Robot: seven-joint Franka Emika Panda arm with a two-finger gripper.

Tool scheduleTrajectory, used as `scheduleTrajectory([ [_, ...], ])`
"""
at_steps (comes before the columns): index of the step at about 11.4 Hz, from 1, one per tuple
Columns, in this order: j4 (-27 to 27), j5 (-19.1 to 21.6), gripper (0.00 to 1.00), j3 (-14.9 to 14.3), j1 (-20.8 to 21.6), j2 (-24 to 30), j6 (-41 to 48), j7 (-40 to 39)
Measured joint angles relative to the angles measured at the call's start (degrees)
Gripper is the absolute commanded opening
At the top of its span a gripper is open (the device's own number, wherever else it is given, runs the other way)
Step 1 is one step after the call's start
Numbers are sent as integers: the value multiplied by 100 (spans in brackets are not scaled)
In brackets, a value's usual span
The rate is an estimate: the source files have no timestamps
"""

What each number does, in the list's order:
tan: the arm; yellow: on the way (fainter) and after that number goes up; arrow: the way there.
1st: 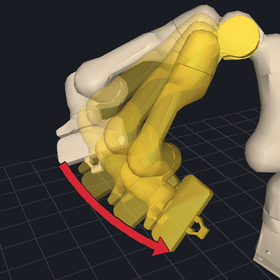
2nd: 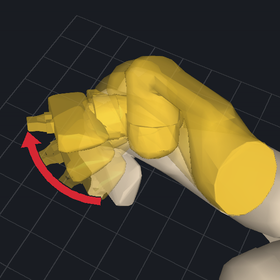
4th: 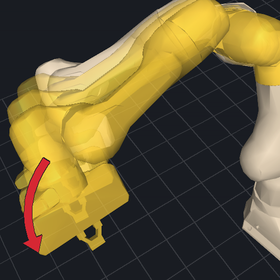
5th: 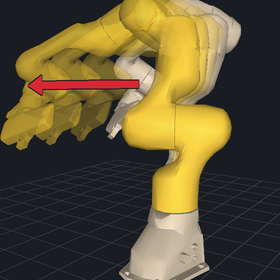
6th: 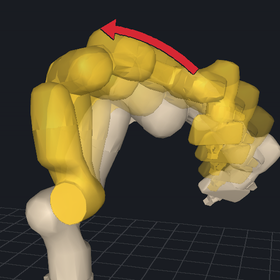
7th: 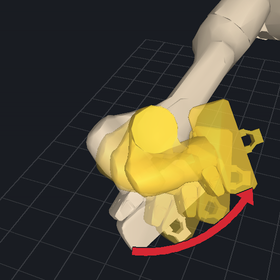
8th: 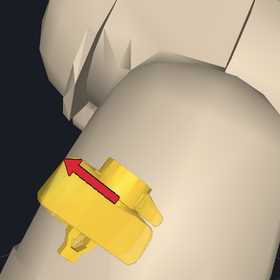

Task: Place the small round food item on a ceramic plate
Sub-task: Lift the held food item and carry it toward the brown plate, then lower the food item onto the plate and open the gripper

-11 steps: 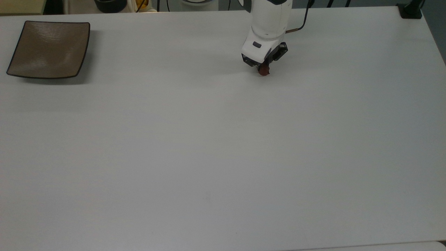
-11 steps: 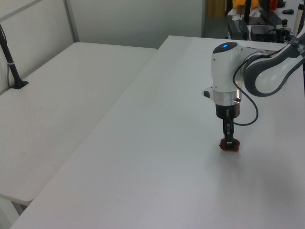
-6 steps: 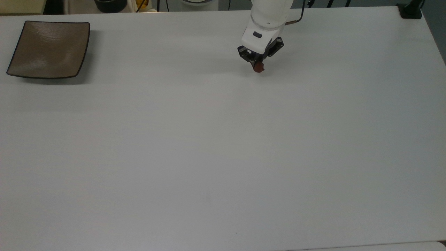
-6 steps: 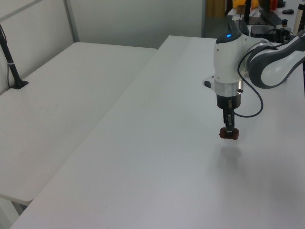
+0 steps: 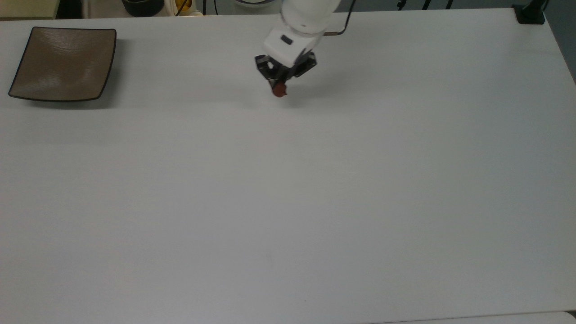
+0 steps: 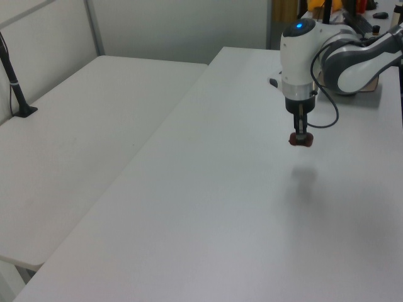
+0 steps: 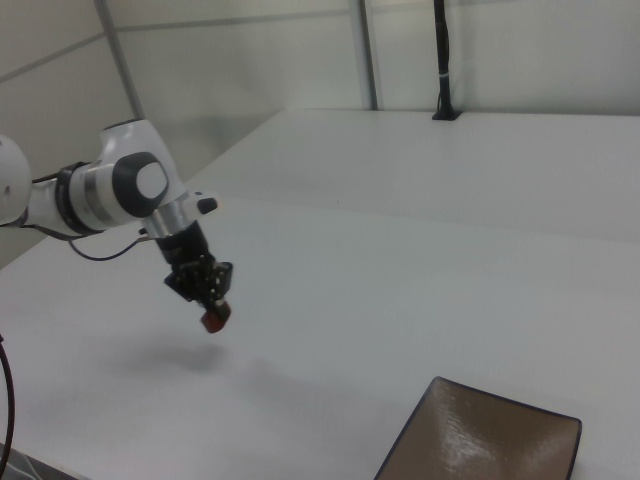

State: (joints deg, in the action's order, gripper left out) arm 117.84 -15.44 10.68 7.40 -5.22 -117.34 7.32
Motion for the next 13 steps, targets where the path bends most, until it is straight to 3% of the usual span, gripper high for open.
scheduleTrajectory([
  [3, -217, -510, 18, -667, -164, 3, 0, -52],
  [8, -238, -688, 21, -2271, -538, -2, -397, -2135],
  [10, -237, -688, 28, -2683, -778, -11, -761, -2860],
  [11, -236, -687, 42, -2759, -950, -19, -807, -3252],
  [12, -236, -687, 85, -2787, -1151, -35, -845, -3623],
  [13, -235, -687, 100, -2799, -1314, -52, -955, -3820],
])
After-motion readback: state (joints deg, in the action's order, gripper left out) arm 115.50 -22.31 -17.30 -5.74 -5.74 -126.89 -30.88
